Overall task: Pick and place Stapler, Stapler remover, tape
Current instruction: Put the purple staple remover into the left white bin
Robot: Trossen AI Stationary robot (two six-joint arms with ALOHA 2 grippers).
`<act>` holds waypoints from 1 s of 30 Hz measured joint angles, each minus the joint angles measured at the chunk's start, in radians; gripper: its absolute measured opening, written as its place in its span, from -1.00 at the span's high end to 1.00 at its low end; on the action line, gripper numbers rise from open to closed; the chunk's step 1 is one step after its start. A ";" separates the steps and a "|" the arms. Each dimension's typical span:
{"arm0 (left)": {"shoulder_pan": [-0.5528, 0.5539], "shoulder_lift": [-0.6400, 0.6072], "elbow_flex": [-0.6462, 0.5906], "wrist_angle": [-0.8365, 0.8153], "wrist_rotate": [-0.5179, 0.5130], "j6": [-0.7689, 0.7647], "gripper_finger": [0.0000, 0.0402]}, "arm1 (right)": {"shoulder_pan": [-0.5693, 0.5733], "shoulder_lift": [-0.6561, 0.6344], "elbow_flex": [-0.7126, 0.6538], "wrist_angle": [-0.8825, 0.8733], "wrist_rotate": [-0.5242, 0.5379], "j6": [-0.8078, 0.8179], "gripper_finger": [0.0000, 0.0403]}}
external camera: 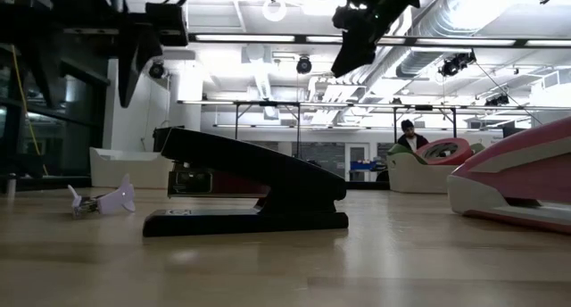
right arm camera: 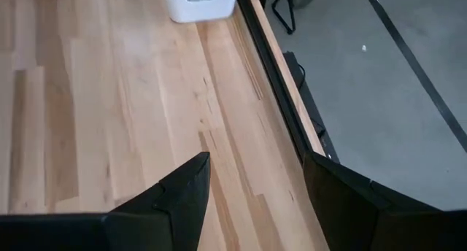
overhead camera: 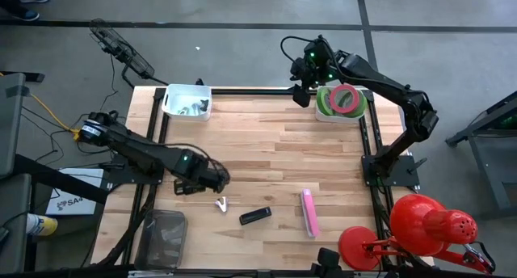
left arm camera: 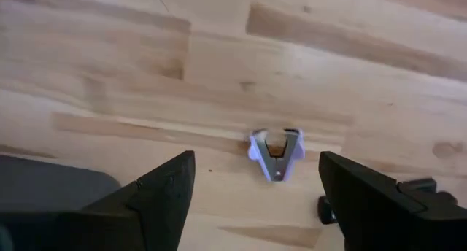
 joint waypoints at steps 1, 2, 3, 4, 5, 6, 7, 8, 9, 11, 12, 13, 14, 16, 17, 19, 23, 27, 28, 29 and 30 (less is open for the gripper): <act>-0.015 0.000 -0.016 0.031 -0.007 -0.019 -0.43 | 0.000 0.000 0.000 -0.006 0.010 0.003 -0.04; -0.028 0.000 -0.033 0.061 -0.015 -0.036 -0.43 | 0.000 0.000 0.000 -0.014 0.022 0.009 -0.04; -0.043 0.000 -0.049 0.087 -0.024 -0.053 -0.43 | 0.000 0.000 0.000 -0.020 0.032 0.020 -0.04; -0.058 0.000 -0.061 0.109 -0.035 -0.071 -0.43 | 0.000 0.000 0.000 -0.027 0.039 0.027 -0.04; -0.072 0.001 -0.074 0.133 -0.049 -0.088 -0.43 | 0.000 0.000 0.000 -0.037 0.040 0.029 -0.04; -0.085 0.005 -0.086 0.158 -0.060 -0.104 -0.43 | 0.000 0.000 0.000 -0.048 0.040 0.030 -0.04; -0.097 0.011 -0.097 0.177 -0.073 -0.114 -0.43 | 0.000 0.000 0.000 -0.056 0.040 0.030 -0.04; -0.109 0.018 -0.107 0.189 -0.081 -0.126 -0.43 | 0.000 0.000 0.000 -0.064 0.042 0.030 -0.04; -0.121 0.023 -0.114 0.194 -0.085 -0.137 -0.43 | 0.000 0.000 0.000 -0.070 0.045 0.033 -0.04; -0.138 0.047 -0.119 0.217 -0.089 -0.157 -0.43 | 0.000 0.000 0.000 -0.076 0.046 0.048 -0.04; -0.146 0.062 -0.120 0.226 -0.089 -0.159 -0.43 | 0.001 0.000 0.000 -0.079 0.043 0.054 -0.04; -0.152 0.076 -0.121 0.227 -0.089 -0.161 -0.43 | 0.001 -0.001 0.000 -0.084 0.040 0.061 -0.04; -0.157 0.090 -0.122 0.236 -0.089 -0.161 -0.43 | 0.001 -0.004 0.000 -0.088 0.038 0.069 -0.04; -0.159 0.124 -0.121 0.288 -0.084 -0.161 -0.43 | 0.002 -0.012 0.000 -0.094 0.038 0.072 -0.04; -0.164 0.140 -0.121 0.311 -0.082 -0.160 -0.43 | 0.002 -0.016 0.000 -0.096 0.039 0.072 -0.04; -0.168 0.172 -0.121 0.360 -0.098 -0.159 -0.43 | 0.004 -0.031 0.000 -0.098 0.045 0.072 -0.04; -0.168 0.234 -0.121 0.448 -0.110 -0.160 -0.43 | 0.008 -0.068 0.000 -0.099 0.059 0.071 -0.04; -0.168 0.274 -0.119 0.502 -0.136 -0.191 -0.43 | 0.008 -0.111 0.000 -0.098 0.059 0.047 -0.04; -0.169 0.279 -0.118 0.504 -0.145 -0.206 -0.43 | 0.008 -0.121 0.000 -0.098 0.059 0.045 -0.04; -0.168 0.284 -0.118 0.504 -0.149 -0.218 -0.43 | 0.008 -0.131 0.000 -0.098 0.058 0.041 -0.04; -0.168 0.288 -0.118 0.504 -0.150 -0.225 -0.43 | 0.008 -0.142 0.000 -0.098 0.058 0.034 -0.04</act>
